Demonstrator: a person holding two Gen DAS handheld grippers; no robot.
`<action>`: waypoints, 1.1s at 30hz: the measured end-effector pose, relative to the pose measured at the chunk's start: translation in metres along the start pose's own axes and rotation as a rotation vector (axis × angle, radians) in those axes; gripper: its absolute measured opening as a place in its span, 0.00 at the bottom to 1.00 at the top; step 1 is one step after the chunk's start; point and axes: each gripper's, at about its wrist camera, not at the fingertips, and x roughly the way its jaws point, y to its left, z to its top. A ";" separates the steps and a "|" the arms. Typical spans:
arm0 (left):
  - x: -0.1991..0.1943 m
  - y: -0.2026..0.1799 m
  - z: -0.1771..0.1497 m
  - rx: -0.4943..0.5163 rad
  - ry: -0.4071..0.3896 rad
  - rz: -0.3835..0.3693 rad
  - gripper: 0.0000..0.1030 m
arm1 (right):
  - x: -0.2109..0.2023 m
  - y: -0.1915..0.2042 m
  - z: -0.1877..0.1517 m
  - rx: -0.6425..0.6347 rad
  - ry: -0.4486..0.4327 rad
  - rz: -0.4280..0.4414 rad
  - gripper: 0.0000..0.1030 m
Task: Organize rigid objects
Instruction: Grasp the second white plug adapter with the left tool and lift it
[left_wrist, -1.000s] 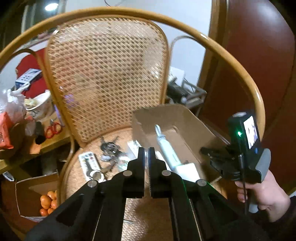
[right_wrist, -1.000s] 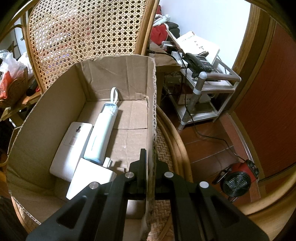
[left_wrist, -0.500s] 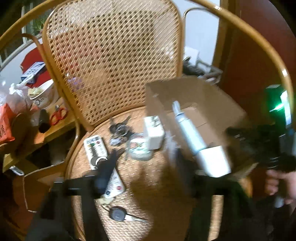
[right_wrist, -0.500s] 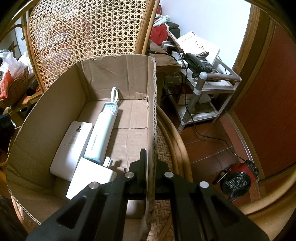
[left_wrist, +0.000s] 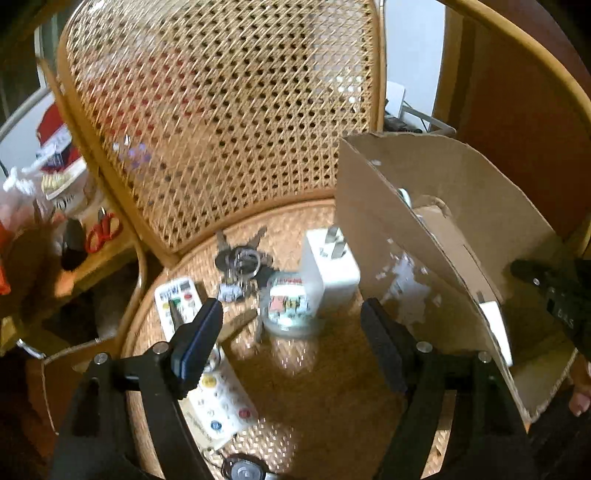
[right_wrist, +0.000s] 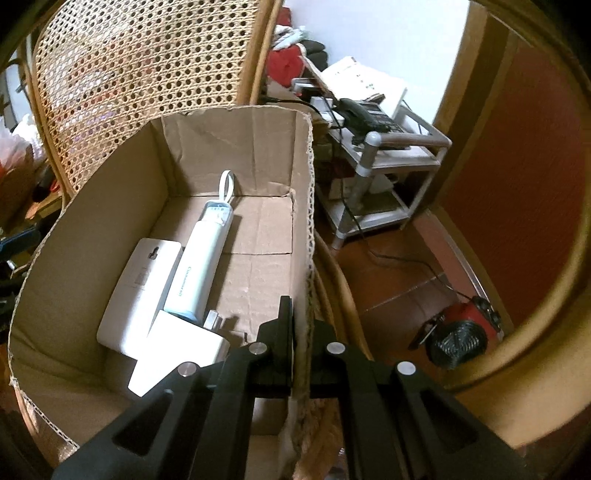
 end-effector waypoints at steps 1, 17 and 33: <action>0.004 -0.002 0.003 -0.004 0.016 -0.012 0.74 | -0.002 -0.002 -0.002 0.000 -0.002 -0.005 0.05; 0.053 -0.006 0.022 -0.120 0.141 -0.097 0.34 | -0.005 -0.004 -0.008 -0.002 -0.004 -0.003 0.05; -0.007 0.014 0.023 -0.149 -0.009 -0.116 0.20 | 0.009 0.000 0.007 -0.039 -0.008 0.050 0.05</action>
